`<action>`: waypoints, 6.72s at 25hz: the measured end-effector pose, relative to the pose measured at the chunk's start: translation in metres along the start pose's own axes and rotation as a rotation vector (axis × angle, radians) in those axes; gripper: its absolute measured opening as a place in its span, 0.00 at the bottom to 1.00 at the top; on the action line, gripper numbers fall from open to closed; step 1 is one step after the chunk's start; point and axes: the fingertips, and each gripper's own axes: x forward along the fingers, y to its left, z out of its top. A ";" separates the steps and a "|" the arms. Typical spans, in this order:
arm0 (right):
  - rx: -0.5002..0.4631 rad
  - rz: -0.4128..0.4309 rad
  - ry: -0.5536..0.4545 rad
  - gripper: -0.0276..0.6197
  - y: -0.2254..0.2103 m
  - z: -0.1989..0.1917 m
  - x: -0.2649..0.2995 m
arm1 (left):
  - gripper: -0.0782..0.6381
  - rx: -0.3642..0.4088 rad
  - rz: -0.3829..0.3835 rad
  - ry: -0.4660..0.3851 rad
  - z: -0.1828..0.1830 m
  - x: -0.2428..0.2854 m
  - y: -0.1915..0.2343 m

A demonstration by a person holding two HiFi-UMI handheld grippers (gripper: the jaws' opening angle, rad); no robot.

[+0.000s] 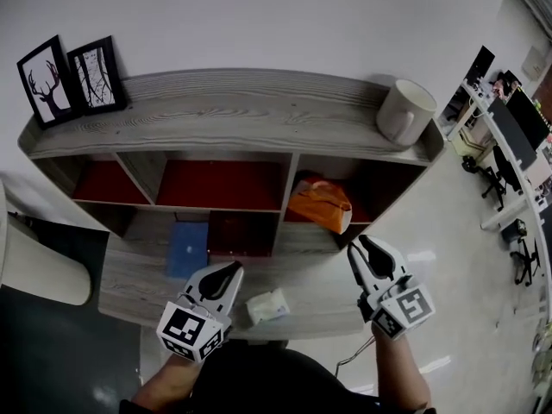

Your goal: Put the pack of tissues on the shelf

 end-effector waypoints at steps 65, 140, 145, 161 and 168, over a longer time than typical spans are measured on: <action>0.352 0.079 0.246 0.10 0.118 -0.173 -0.020 | 0.55 -0.041 -0.107 0.531 -0.349 0.022 -0.061; 0.313 0.185 0.064 0.10 0.148 -0.046 0.116 | 0.20 0.198 0.062 0.119 0.064 0.018 0.153; 0.371 0.200 0.097 0.10 0.147 -0.044 0.118 | 0.20 0.174 0.091 0.129 0.060 0.036 0.162; 0.368 0.206 0.044 0.10 0.150 -0.045 0.109 | 0.40 0.194 0.153 0.091 0.063 0.042 0.172; 0.357 0.220 0.081 0.10 0.164 -0.039 0.108 | 0.41 0.174 0.131 0.043 0.068 0.012 0.156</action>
